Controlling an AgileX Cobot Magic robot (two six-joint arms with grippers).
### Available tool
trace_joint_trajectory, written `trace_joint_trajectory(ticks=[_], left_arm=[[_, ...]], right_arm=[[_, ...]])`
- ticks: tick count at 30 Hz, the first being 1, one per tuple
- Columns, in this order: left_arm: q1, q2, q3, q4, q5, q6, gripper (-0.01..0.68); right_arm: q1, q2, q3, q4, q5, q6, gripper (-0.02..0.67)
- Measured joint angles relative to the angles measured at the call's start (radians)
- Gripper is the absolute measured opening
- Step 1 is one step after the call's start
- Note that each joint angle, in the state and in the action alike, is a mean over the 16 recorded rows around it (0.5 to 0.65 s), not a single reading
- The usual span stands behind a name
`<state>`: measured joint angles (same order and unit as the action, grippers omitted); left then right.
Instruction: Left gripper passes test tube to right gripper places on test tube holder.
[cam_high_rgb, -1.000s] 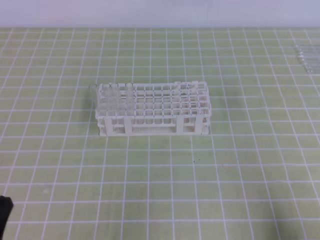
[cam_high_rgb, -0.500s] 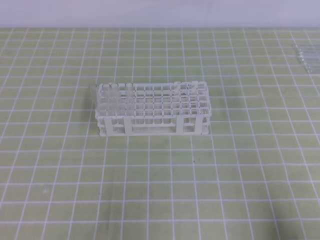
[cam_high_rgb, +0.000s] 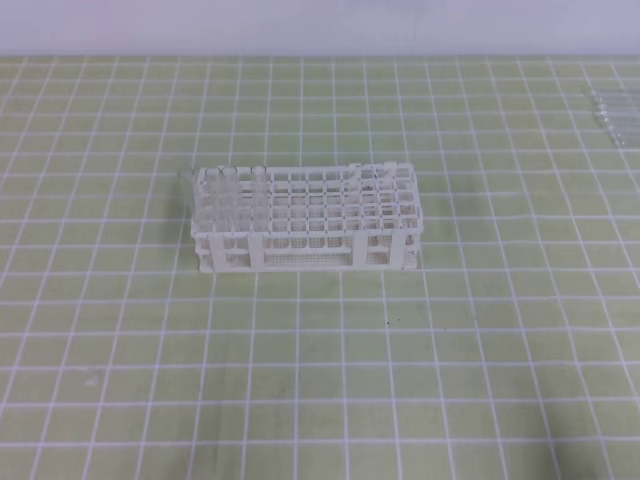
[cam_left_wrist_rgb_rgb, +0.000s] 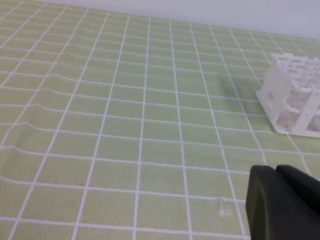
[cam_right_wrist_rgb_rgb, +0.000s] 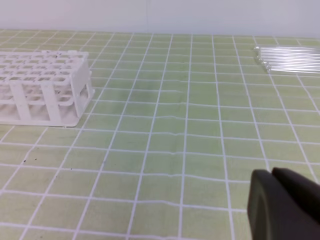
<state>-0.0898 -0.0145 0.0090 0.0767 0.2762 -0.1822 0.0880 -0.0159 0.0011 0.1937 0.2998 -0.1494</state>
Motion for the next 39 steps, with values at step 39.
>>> trace_joint_trajectory(ticks=[39], left_arm=[[-0.008,-0.002,0.0,0.023,0.061,-0.022,-0.001]], right_arm=[[0.0,0.0,0.0,0.001,0.0,0.0,-0.016]])
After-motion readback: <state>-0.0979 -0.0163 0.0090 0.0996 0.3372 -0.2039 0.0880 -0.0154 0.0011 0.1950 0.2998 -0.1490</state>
